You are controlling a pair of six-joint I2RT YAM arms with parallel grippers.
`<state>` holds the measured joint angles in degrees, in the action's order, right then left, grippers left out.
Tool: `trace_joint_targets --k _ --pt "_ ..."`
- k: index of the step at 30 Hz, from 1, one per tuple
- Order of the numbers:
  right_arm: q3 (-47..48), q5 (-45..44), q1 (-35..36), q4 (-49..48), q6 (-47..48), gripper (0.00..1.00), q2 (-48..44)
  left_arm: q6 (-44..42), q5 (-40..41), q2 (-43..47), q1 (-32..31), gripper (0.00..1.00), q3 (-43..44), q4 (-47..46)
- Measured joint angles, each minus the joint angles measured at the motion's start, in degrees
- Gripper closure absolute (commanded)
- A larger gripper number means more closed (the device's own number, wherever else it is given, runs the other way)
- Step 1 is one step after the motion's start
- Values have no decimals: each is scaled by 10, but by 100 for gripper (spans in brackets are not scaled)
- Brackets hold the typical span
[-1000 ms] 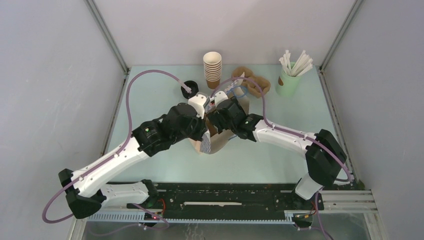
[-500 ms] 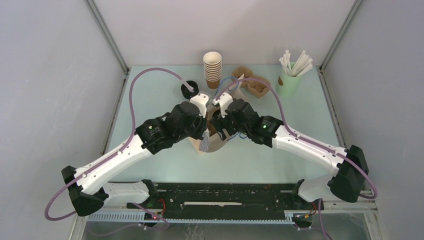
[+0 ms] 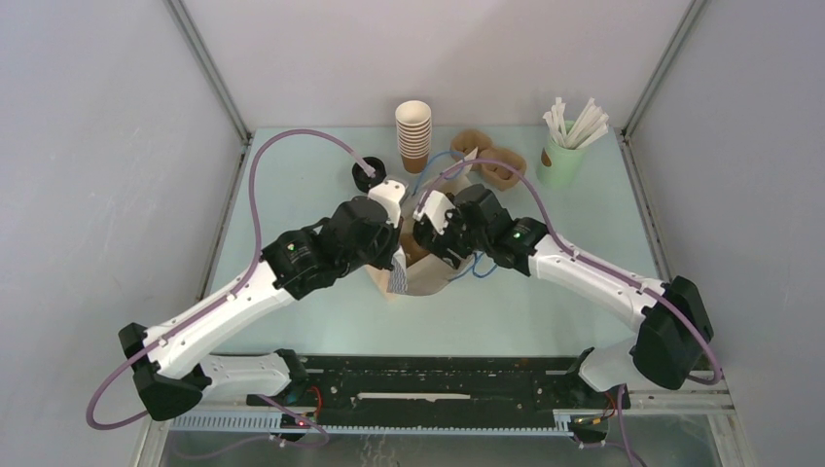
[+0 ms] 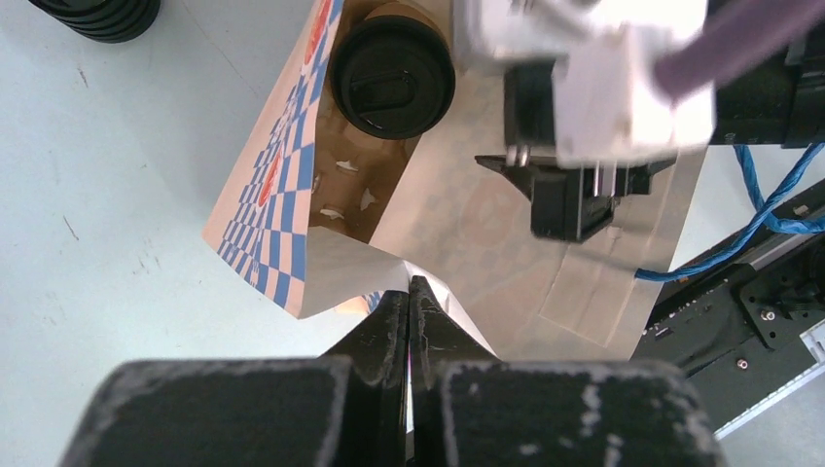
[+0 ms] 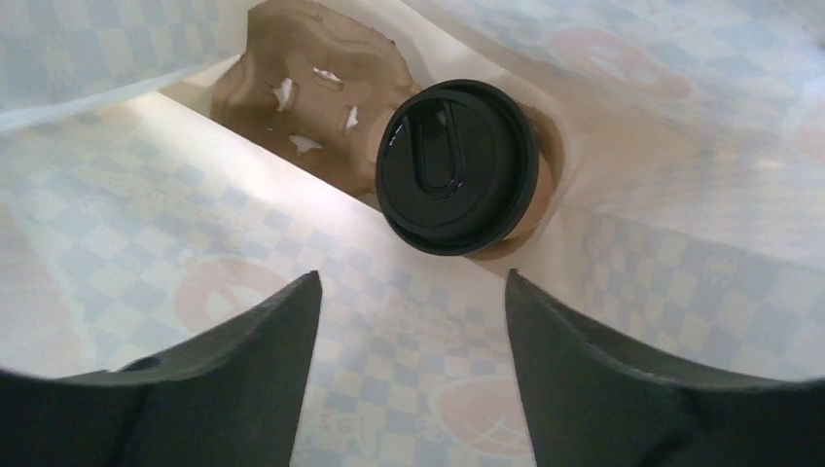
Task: Pack the takeout coffee
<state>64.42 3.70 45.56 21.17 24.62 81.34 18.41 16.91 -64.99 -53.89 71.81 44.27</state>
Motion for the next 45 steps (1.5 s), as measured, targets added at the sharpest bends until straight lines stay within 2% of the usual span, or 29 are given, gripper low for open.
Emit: trace_joint_targets --k 3,9,14,23,29,45 --pt "0 -13 6 -11 35 11 9 -5 0 -1 0 100 0 0" --pt "0 -12 6 -28 121 8 36 -10 0 -4 0 100 0 0" --pt "0 63 -29 -12 217 1 39 -15 5 -4 0 100 0 0" --pt "10 173 -70 7 369 0 59 -20 5 -4 0 100 0 0" --pt "54 198 -72 13 413 0 111 -24 5 -4 0 100 0 0" --pt "80 164 -67 32 458 0 156 -40 5 -4 0 100 0 0"
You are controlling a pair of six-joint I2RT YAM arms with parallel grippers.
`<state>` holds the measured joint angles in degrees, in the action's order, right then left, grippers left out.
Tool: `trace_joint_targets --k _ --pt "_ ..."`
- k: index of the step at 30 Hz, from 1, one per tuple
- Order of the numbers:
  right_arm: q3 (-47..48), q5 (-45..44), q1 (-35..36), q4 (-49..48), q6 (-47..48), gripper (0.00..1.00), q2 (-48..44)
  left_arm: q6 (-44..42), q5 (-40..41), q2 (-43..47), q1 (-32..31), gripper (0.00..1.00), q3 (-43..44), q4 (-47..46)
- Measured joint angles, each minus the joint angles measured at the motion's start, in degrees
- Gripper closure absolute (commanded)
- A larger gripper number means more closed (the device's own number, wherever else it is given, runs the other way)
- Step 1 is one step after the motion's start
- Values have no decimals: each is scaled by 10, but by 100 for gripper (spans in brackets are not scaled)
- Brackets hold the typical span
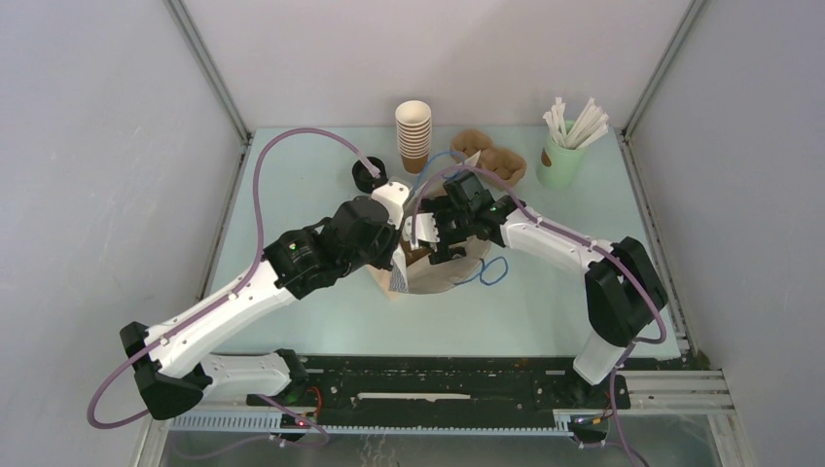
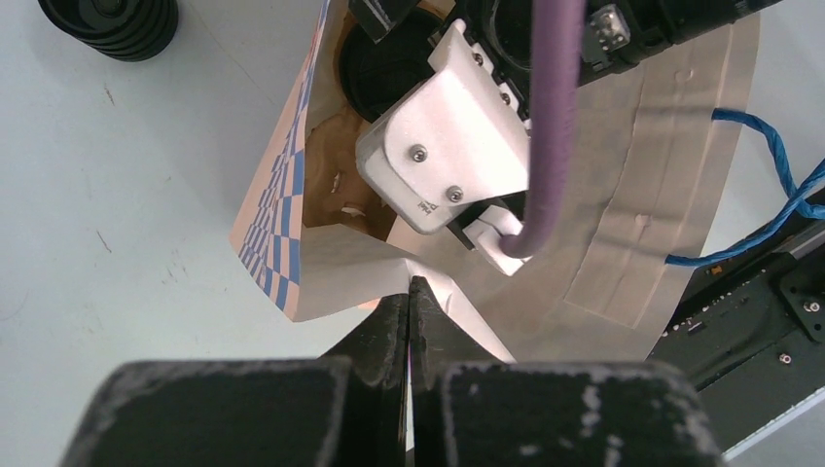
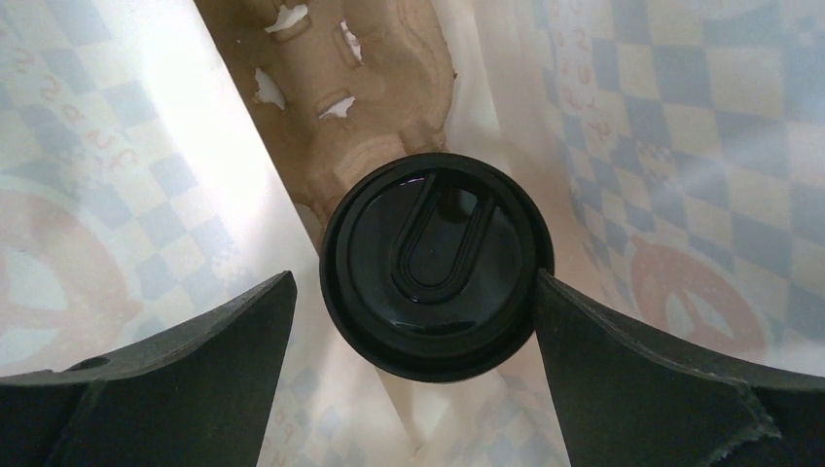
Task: Pack the takeout coffee
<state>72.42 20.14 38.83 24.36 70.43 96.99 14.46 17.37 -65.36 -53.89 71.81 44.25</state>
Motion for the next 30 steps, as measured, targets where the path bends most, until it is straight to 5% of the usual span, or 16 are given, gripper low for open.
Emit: trace_joint_targets --k 30 --pt "1 -31 10 -57 -49 0 22 -10 0 1 0 100 0 0"
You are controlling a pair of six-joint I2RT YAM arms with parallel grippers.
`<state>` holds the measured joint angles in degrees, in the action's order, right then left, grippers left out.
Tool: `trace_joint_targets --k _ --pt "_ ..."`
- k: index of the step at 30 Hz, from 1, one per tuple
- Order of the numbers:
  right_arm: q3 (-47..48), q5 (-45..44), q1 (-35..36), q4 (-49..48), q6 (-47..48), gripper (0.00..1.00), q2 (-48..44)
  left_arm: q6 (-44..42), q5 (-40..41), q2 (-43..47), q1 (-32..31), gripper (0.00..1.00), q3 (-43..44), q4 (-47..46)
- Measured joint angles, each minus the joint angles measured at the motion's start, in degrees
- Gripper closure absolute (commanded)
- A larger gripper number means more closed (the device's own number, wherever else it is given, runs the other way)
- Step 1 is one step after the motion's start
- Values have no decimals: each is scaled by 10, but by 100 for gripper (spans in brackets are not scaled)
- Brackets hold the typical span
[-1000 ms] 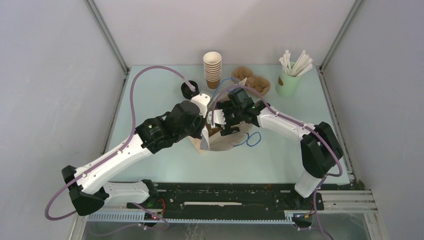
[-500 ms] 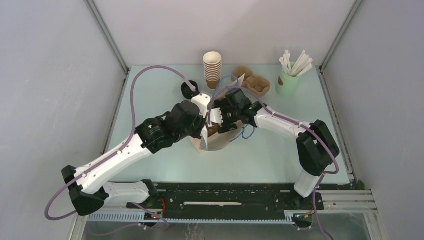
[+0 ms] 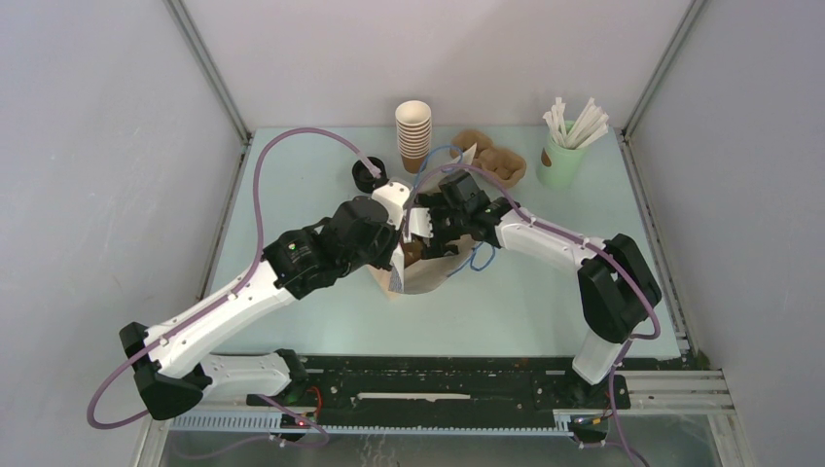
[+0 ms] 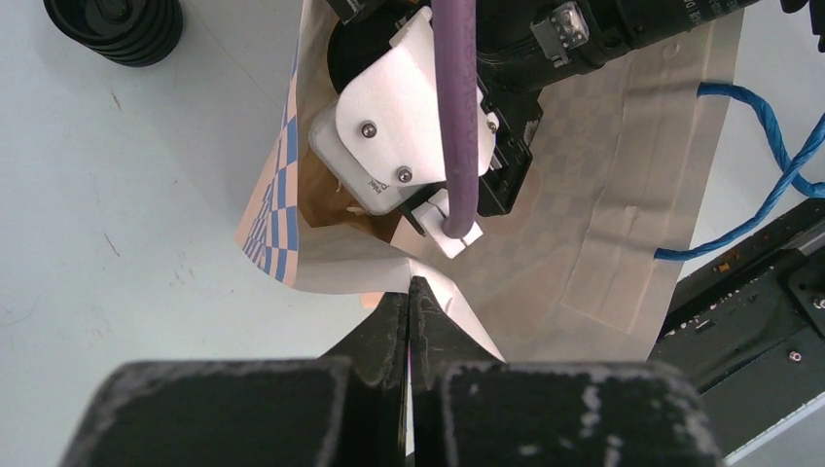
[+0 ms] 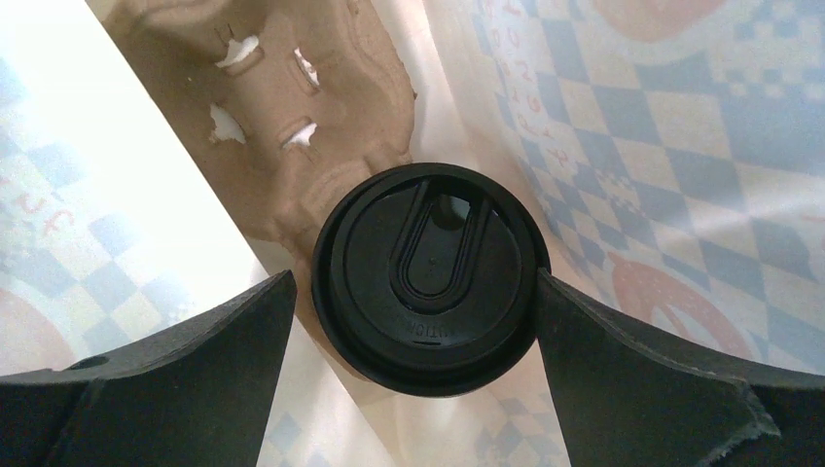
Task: Pack the takeout coffee
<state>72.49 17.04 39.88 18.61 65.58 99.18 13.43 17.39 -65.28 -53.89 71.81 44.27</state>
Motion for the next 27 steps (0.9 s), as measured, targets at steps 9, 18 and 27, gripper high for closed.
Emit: trace_joint_targets --k 9,18,27 --pt "0 12 1 -15 -58 0 0 -4 0 0 0 100 0 0" --pt "1 -9 9 -49 -94 4 0 -4 0 1 0 100 0 0" --pt "9 -15 10 -36 -80 1 3 -5 0 1 0 100 0 0"
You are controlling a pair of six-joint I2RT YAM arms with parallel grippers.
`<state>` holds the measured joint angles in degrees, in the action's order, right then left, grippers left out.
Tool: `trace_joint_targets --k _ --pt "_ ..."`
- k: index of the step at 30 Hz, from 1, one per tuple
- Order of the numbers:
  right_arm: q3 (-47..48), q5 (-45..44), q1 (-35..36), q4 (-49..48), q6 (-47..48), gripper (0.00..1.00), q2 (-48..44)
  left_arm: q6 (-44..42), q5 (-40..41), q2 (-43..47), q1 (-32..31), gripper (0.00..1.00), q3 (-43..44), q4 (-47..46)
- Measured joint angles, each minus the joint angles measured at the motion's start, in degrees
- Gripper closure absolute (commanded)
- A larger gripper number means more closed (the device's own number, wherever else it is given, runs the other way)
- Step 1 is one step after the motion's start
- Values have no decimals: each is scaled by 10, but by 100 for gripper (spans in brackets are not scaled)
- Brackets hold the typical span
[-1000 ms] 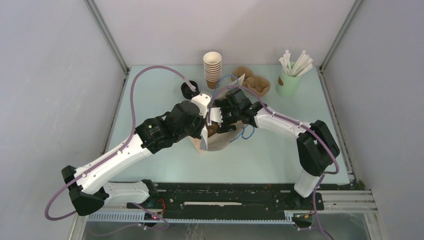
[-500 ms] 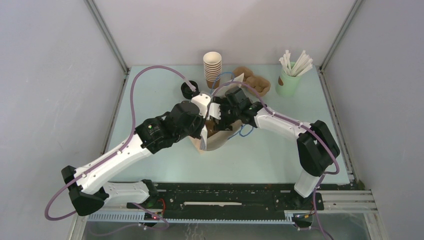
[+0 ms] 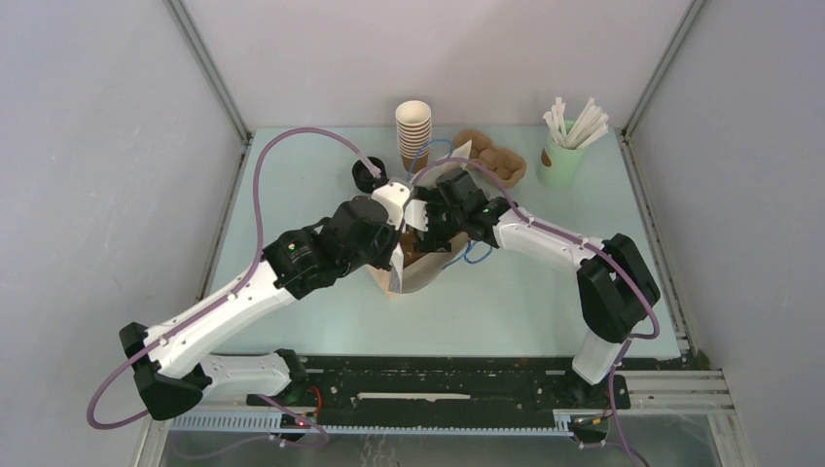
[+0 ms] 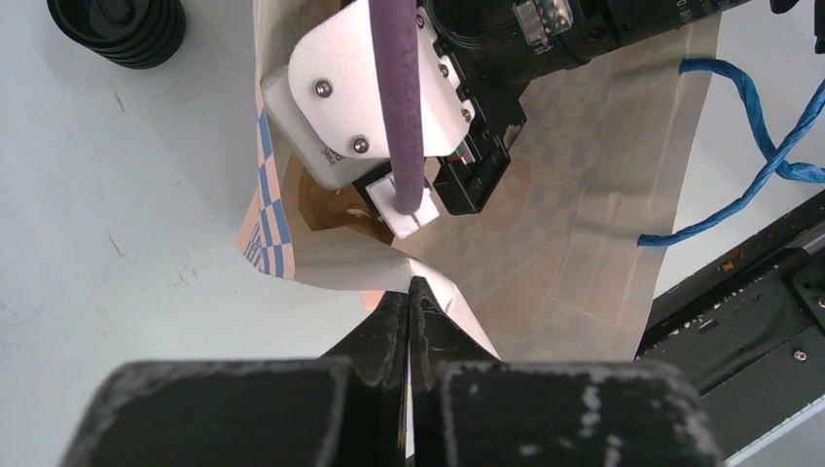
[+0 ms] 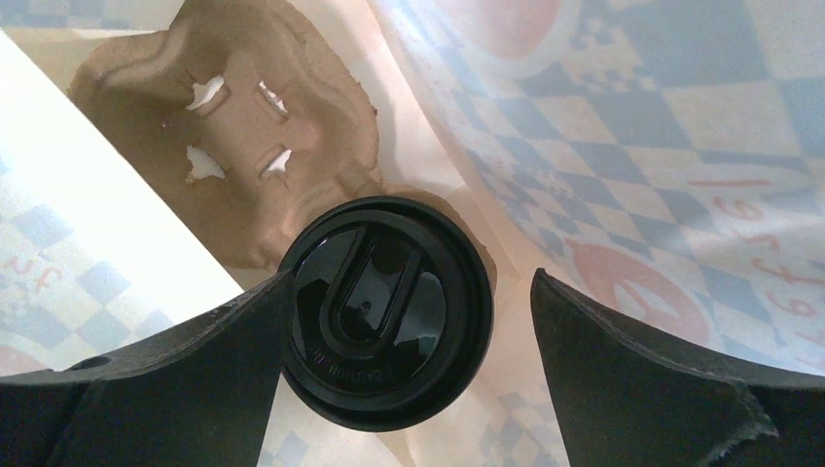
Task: Pack the takeout coffee
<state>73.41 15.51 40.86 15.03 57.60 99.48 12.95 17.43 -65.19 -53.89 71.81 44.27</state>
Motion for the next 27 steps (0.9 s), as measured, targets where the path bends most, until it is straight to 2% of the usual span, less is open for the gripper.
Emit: trace_joint_targets --k 7,14,20,24,27 --pt "0 0 8 24 21 0 0 0 0 0 0 100 0 0" --pt "0 -31 17 8 24 1 4 0 0 1 0 100 0 3" --pt "0 -50 24 -10 28 6 12 0 0 2 0 100 0 7" --pt "0 -57 27 -14 30 1 12 0 0 5 0 100 0 9" --pt "0 -54 28 -13 39 0 12 0 -1 5 1 100 0 10"
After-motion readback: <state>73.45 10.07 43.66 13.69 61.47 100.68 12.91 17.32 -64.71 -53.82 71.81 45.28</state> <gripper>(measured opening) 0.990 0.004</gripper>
